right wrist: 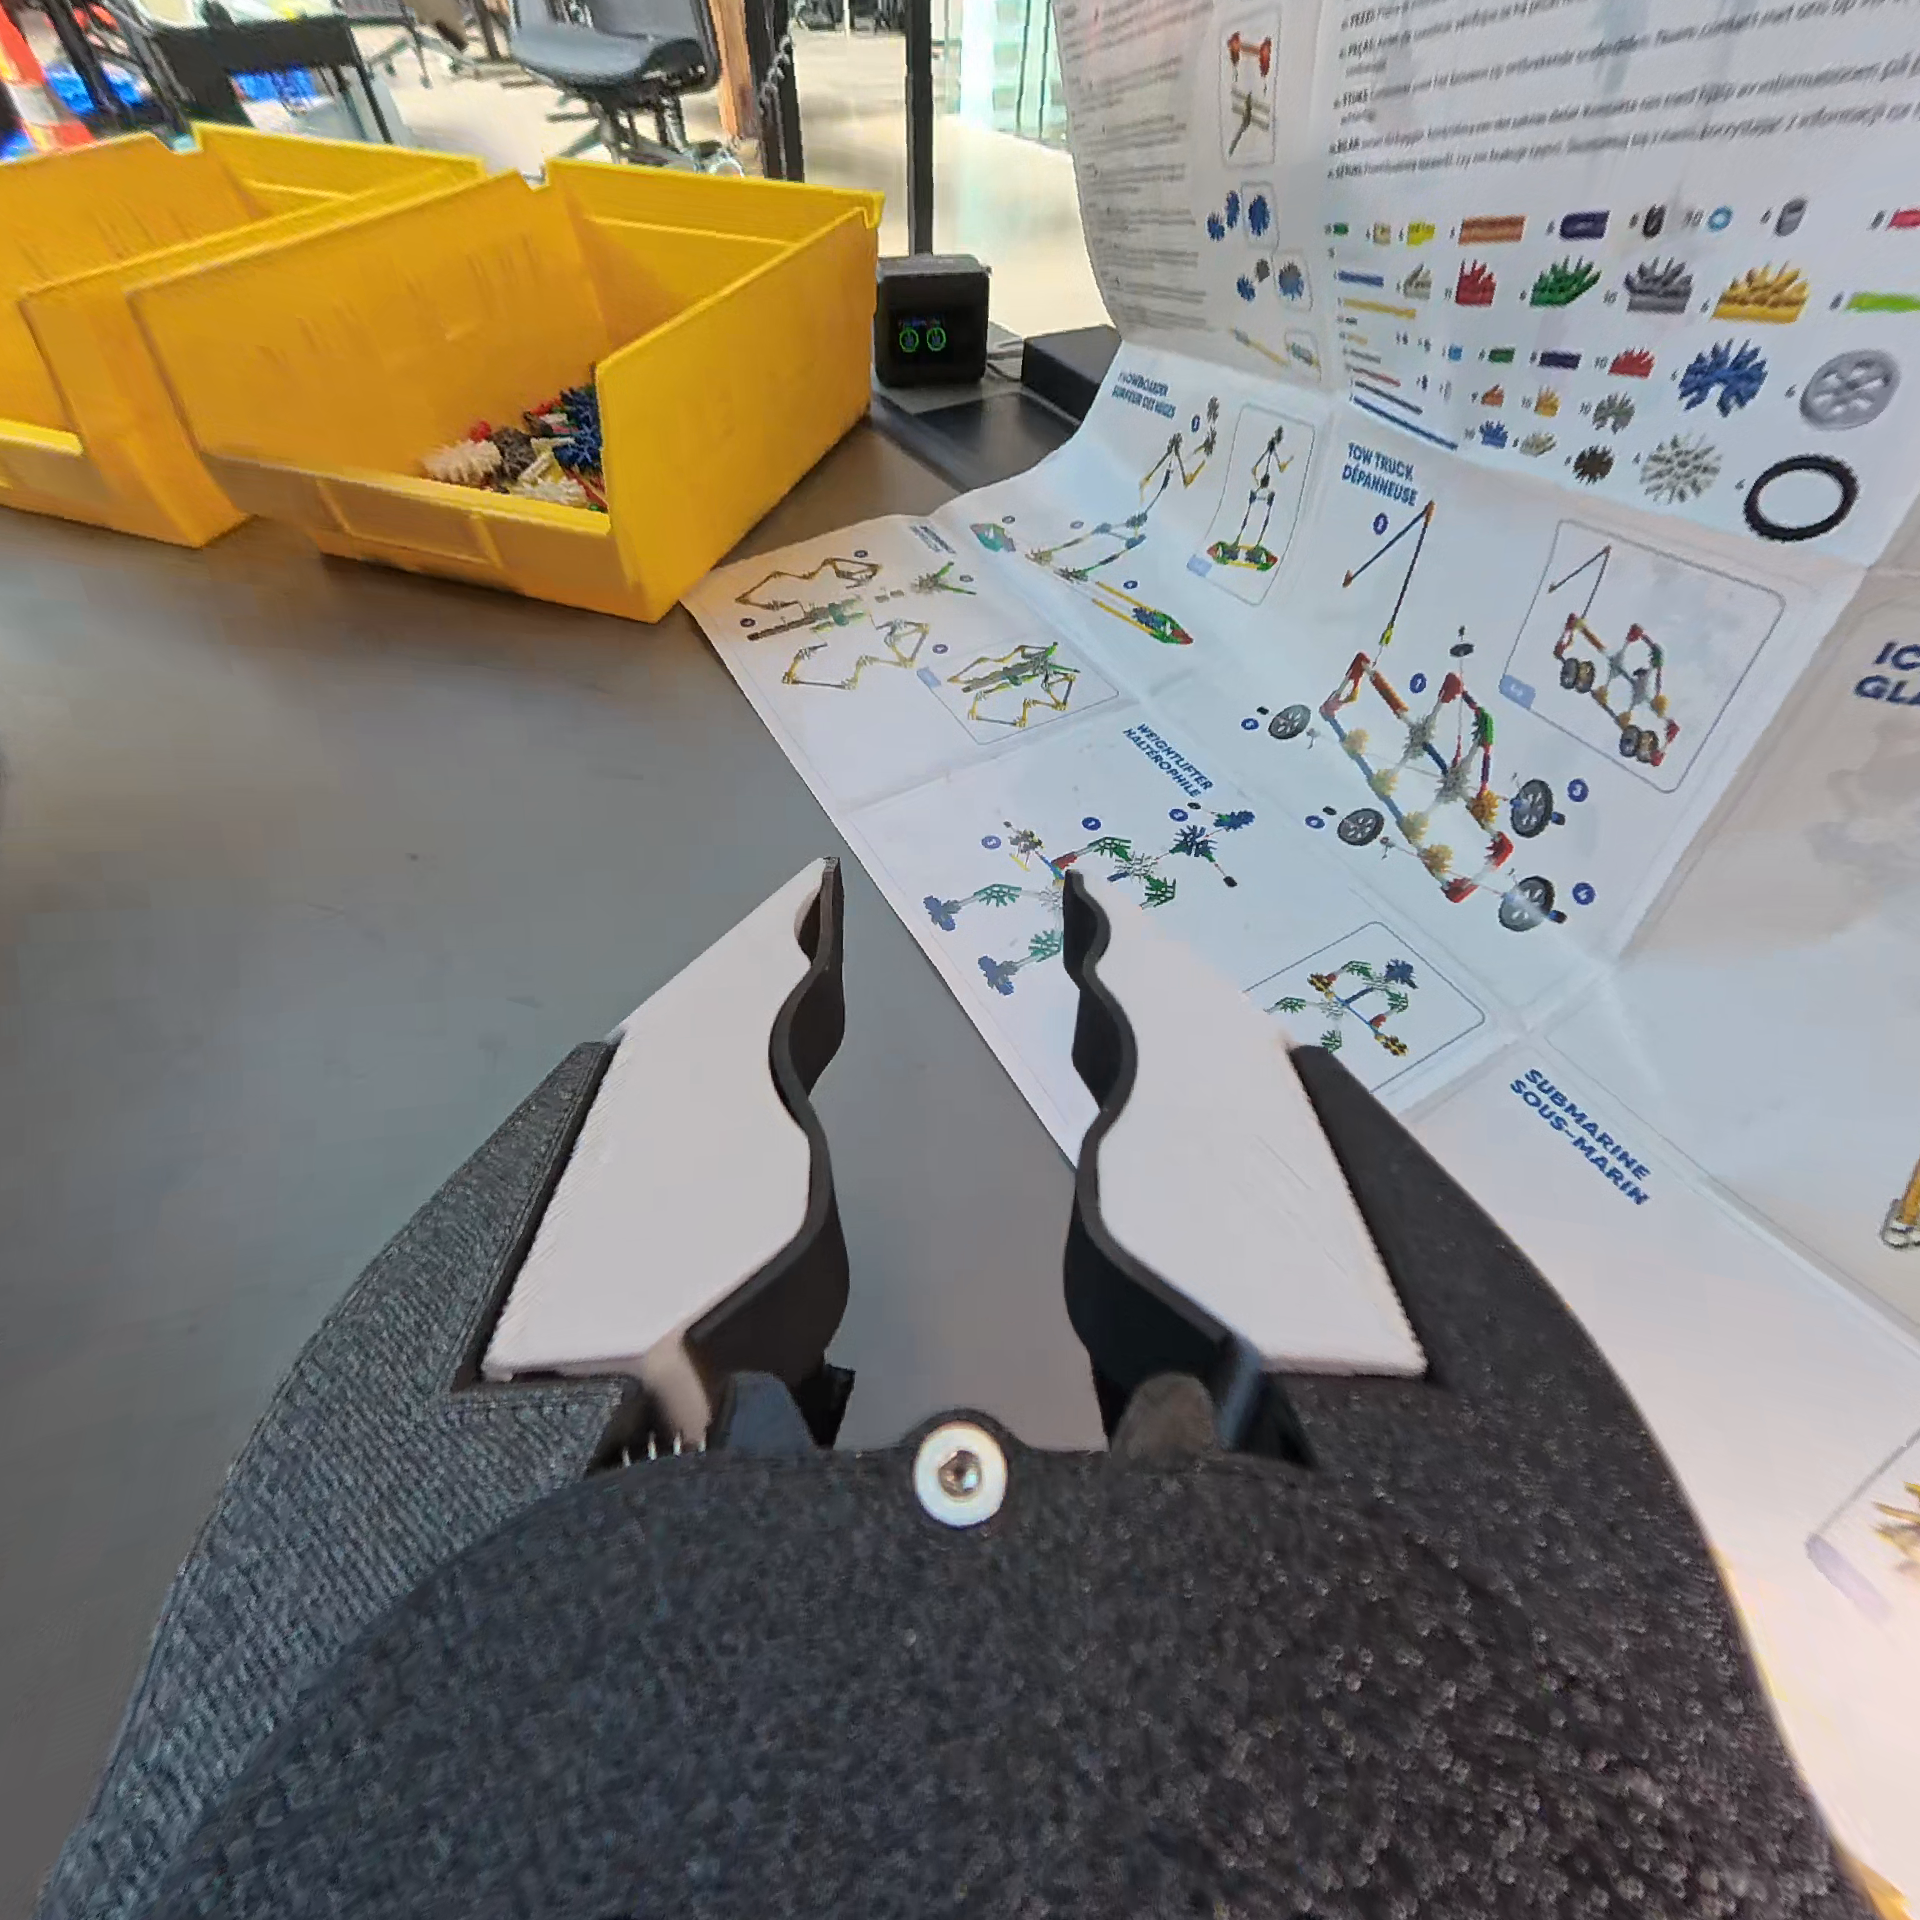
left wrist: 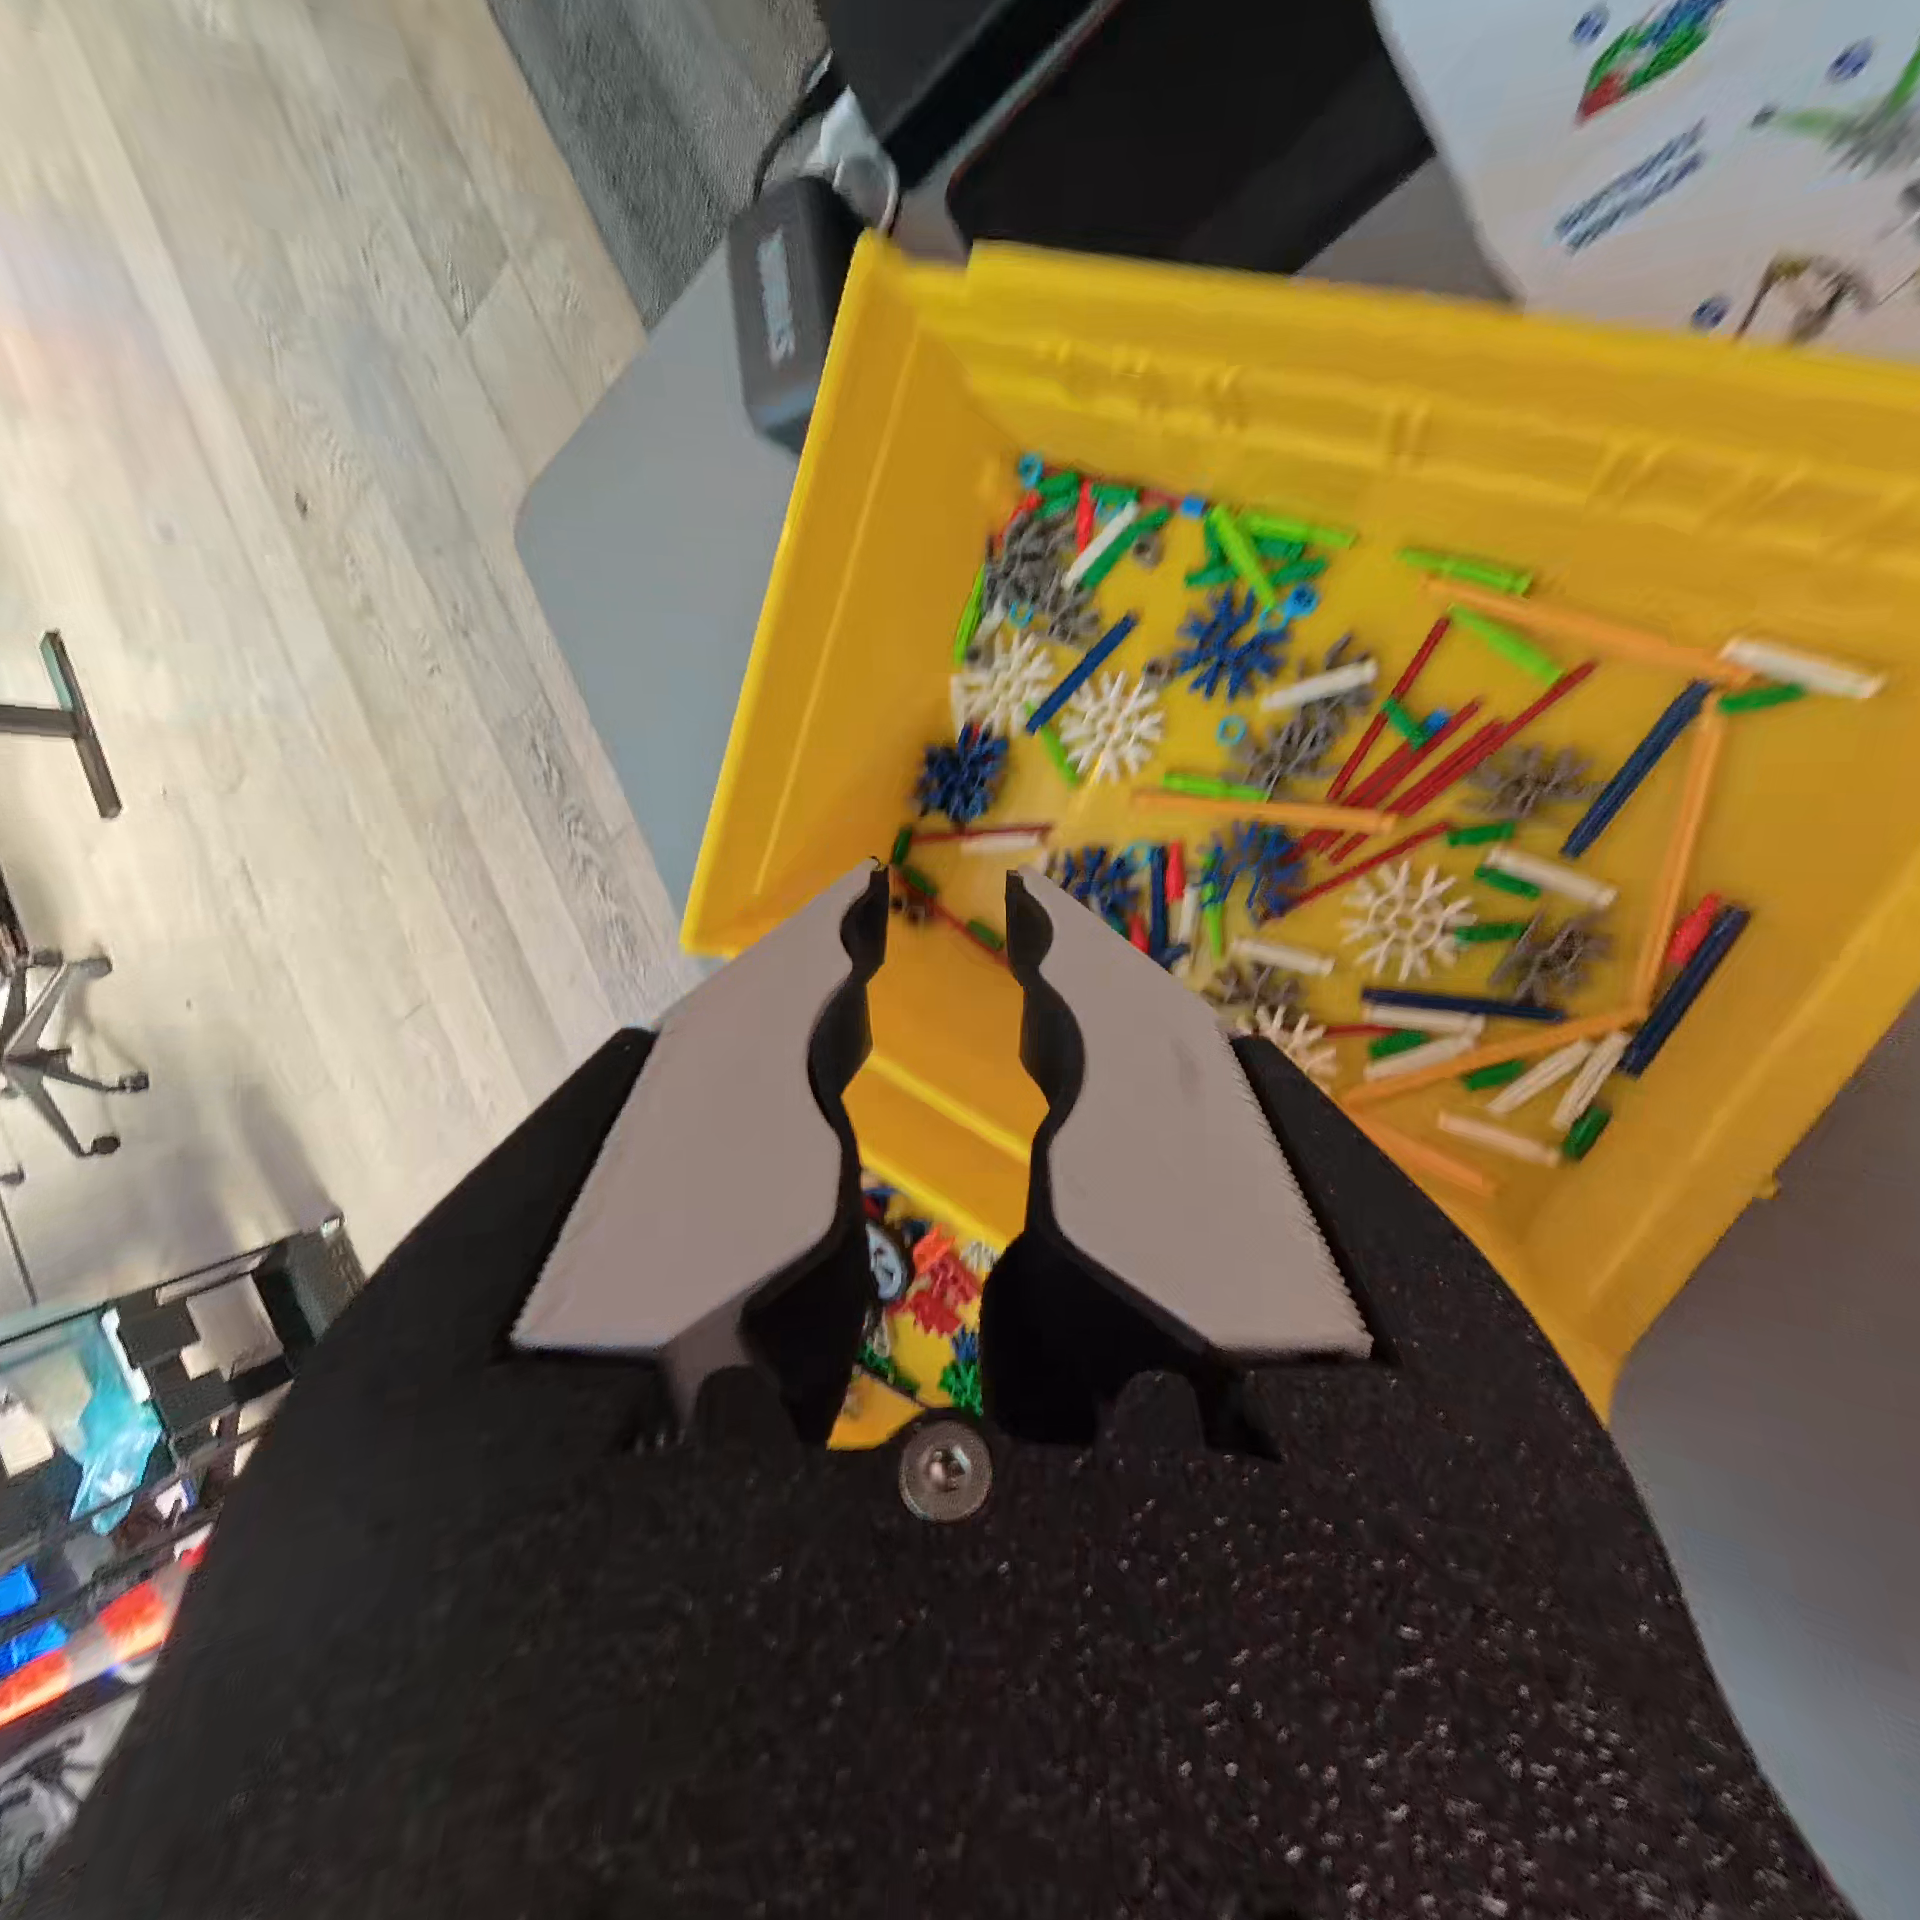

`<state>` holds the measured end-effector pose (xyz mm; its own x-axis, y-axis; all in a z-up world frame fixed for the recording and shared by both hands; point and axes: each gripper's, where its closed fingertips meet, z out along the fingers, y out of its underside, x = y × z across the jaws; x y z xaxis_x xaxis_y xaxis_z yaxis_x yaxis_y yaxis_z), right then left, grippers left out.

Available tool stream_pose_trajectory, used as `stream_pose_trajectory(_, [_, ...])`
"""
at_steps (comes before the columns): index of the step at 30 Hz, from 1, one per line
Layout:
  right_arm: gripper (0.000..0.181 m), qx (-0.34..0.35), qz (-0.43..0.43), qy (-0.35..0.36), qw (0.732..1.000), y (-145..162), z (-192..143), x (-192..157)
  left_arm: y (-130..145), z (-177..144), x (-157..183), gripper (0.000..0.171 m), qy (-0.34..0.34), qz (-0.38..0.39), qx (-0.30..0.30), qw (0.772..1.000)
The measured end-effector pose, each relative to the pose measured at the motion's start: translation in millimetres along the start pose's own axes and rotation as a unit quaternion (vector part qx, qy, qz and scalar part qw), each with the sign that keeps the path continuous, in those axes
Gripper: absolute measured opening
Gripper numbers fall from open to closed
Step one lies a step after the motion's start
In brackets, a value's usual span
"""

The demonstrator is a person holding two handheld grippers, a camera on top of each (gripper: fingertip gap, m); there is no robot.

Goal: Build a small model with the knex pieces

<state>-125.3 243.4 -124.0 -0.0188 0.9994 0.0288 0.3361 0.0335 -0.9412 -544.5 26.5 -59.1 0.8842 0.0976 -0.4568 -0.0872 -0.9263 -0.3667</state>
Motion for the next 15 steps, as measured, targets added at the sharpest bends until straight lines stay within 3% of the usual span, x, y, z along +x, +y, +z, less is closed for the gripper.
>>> stream_pose_trajectory(4, [0.047,0.029,-0.004,-0.022,0.999,-18,-14,-15,108,-3,-27,0.025,0.012,-0.049,-0.089,0.995])
stream_pose_trajectory(8, [0.052,0.044,0.010,-0.058,0.997,-20,-27,-38,196,7,-17,0.025,0.086,-0.113,-0.150,0.978])
stream_pose_trajectory(10, [0.053,0.041,0.010,-0.061,0.997,-14,-35,-47,225,10,1,0.025,0.129,-0.130,-0.172,0.968])
stream_pose_trajectory(12, [0.053,0.033,0.009,-0.060,0.998,-5,-43,-54,249,15,8,0.025,0.125,-0.120,-0.199,0.965])
stream_pose_trajectory(15, [0.051,0.025,0.019,-0.060,0.998,11,-51,-58,257,25,19,0.027,0.147,-0.136,-0.198,0.960])
